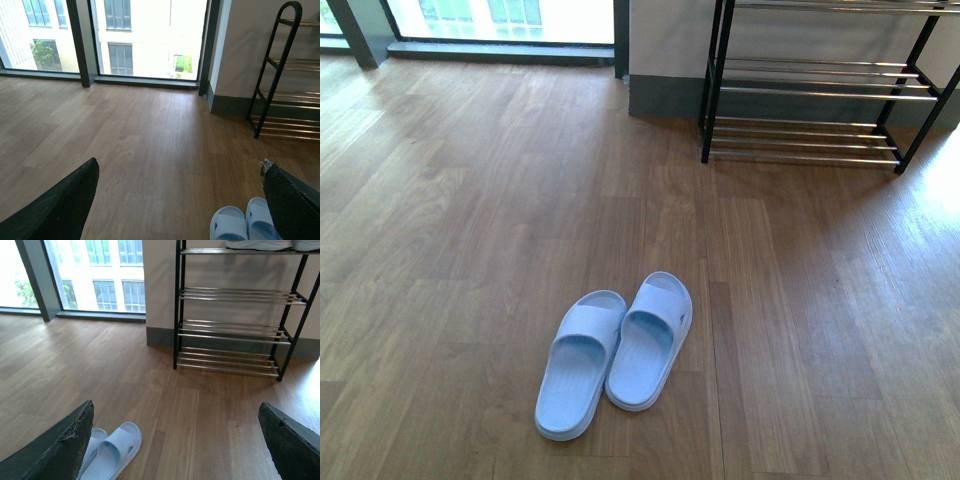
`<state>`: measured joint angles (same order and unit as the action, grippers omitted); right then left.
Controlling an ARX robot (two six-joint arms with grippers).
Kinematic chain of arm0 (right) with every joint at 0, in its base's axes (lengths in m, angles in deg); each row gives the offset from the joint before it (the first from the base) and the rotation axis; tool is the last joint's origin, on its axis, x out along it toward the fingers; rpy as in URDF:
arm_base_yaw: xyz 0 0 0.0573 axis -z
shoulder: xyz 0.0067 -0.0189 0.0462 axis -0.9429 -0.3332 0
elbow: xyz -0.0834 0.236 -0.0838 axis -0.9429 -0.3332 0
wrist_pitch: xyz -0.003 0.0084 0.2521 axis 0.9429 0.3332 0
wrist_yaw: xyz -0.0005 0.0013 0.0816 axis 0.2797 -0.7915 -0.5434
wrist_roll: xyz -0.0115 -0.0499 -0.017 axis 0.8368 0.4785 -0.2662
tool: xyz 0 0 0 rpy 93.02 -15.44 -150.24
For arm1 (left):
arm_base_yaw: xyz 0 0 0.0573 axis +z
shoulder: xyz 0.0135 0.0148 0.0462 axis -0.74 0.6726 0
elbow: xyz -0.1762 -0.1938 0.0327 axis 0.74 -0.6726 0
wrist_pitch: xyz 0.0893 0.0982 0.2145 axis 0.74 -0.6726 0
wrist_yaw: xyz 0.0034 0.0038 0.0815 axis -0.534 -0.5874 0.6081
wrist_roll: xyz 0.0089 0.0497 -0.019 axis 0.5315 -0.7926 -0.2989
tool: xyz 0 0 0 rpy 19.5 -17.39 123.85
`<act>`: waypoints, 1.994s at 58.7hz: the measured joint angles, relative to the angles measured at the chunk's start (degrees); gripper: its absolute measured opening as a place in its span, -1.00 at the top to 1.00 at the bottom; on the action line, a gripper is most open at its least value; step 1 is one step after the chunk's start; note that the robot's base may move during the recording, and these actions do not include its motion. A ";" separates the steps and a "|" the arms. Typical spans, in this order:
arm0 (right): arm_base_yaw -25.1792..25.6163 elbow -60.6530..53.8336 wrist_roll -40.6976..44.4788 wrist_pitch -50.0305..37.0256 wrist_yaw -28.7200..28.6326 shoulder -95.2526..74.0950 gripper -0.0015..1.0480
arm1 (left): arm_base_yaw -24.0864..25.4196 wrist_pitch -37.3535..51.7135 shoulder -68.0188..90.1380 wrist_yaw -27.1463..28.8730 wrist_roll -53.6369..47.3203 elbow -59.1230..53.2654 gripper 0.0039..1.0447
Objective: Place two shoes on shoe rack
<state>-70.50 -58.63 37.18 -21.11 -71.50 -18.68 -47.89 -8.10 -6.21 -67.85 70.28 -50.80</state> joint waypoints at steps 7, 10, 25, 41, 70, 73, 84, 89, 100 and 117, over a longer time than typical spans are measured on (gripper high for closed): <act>0.02 0.00 0.00 0.00 0.00 0.00 -0.82 | 0.00 0.00 0.00 0.00 0.02 0.00 -0.83; 0.00 0.00 0.00 0.00 0.00 0.00 -0.82 | 0.00 0.00 0.00 0.00 0.02 0.00 -0.83; -7.39 0.61 -5.46 -3.28 22.38 -7.58 -0.82 | 0.00 0.00 0.00 0.00 0.02 0.00 -0.83; -5.01 9.29 -8.26 -25.00 18.51 -47.43 -0.82 | 0.00 0.00 0.00 -0.02 0.02 0.00 -0.83; -6.54 44.89 -3.48 -26.21 10.56 -112.78 -0.82 | 0.00 0.00 0.00 -0.02 0.00 0.00 -0.83; -6.80 48.61 -1.53 -24.98 9.97 -117.79 -0.82 | 0.00 0.00 0.00 -0.02 0.02 0.00 -0.83; -9.22 59.95 3.17 -20.83 6.67 -132.78 -0.82 | 0.00 0.00 0.00 -0.02 0.02 0.00 -0.83; -10.12 66.36 4.68 -17.49 6.05 -139.49 -0.82 | 0.00 0.00 0.00 -0.02 0.02 0.00 -0.83; -9.75 79.95 4.94 -10.47 5.75 -149.81 -0.82 | 0.00 0.00 0.00 -0.02 0.02 0.00 -0.83; -10.99 92.21 4.46 -7.23 3.67 -160.56 -0.82 | 0.00 0.00 0.00 -0.02 0.02 0.00 -0.83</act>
<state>-81.50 33.58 41.63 -28.35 -67.83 -179.24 -47.89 -8.10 -6.21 -67.87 70.30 -50.80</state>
